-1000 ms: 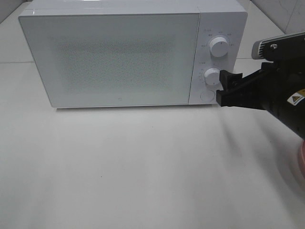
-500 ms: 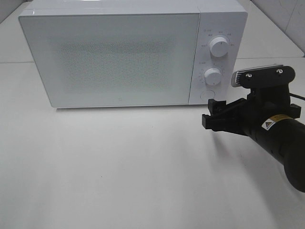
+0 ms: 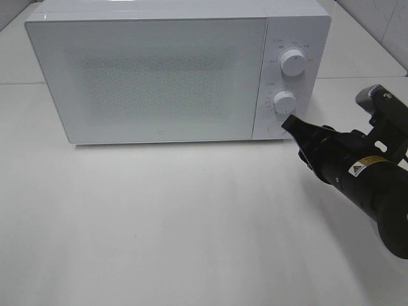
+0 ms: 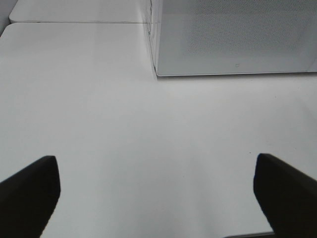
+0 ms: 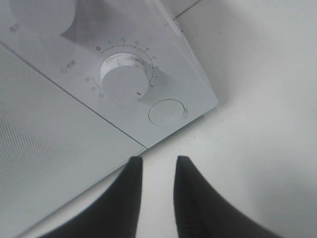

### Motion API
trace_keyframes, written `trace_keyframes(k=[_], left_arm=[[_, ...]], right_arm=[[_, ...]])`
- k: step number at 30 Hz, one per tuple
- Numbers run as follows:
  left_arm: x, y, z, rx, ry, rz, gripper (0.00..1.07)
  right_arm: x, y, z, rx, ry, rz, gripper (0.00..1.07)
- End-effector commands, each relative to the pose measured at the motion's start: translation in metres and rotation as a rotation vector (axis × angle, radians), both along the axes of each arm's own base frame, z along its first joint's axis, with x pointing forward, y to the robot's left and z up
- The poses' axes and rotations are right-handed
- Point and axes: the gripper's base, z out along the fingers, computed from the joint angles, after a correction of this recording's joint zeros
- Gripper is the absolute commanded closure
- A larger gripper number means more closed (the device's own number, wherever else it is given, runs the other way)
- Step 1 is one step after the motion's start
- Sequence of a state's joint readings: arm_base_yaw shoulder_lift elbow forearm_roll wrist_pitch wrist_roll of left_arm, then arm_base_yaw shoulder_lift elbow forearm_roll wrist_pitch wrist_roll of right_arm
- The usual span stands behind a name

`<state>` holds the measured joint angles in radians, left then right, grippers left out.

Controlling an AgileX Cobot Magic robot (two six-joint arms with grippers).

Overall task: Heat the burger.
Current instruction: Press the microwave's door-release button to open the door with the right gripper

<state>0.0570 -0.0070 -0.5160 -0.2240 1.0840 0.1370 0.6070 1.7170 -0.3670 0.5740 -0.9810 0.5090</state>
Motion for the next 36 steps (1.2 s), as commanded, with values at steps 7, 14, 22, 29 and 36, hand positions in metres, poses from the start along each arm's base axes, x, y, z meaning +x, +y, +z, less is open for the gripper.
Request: trace_keyframes(k=[7, 14, 22, 29, 36], left_arm=[[-0.001, 0.0, 0.001, 0.001, -0.026, 0.004, 0.09], [-0.001, 0.0, 0.001, 0.001, -0.026, 0.004, 0.09], [-0.001, 0.0, 0.001, 0.001, -0.026, 0.004, 0.09], [-0.001, 0.0, 0.001, 0.001, -0.026, 0.004, 0.09], [-0.001, 0.0, 0.001, 0.001, -0.026, 0.004, 0.09]], right_arm=[[0.0, 0.001, 0.0, 0.487, 0.064, -0.216, 1.07], [0.0, 0.001, -0.001, 0.637, 0.093, -0.286, 1.07], [0.0, 0.0, -0.002, 0.632, 0.106, -0.296, 1.07], [0.002, -0.005, -0.002, 0.627, 0.098, -0.32, 1.07], [0.02, -0.011, 0.003, 0.621, 0.079, -0.301, 1.07]])
